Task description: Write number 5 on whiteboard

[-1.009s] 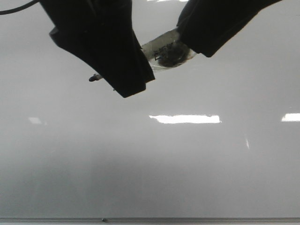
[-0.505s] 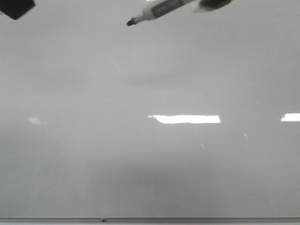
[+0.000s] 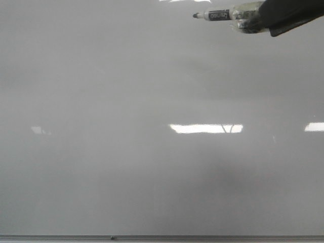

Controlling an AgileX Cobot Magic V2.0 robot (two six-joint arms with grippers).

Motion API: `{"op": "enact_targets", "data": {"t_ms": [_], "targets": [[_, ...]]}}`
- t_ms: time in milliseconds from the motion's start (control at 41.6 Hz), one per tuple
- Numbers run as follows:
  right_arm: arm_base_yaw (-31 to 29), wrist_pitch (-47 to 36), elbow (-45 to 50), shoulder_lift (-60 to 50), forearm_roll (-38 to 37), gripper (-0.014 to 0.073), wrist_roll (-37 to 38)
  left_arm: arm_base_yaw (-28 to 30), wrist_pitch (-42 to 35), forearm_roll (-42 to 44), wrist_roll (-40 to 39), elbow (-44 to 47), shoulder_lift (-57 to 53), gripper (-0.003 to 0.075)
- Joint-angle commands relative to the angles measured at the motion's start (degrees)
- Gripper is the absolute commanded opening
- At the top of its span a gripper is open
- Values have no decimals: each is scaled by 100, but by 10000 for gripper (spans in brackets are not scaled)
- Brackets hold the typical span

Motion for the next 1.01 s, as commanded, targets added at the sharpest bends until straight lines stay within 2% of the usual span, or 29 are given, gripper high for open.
{"op": "enact_targets", "data": {"t_ms": [0, 144, 481, 985], "targets": [[-259, -632, -148, 47, -27, -69, 29, 23, -421, -88, -70, -143, 0, 554], [-811, -539, -155, 175, -27, -69, 29, 23, -433, -88, -70, -143, 0, 554], [-812, -941, -184, 525, -27, -69, 23, 23, -565, -97, -70, -143, 0, 554], [-812, -839, -1068, 1662, -109, -69, -336, 23, -565, -97, -70, -143, 0, 554]]}}
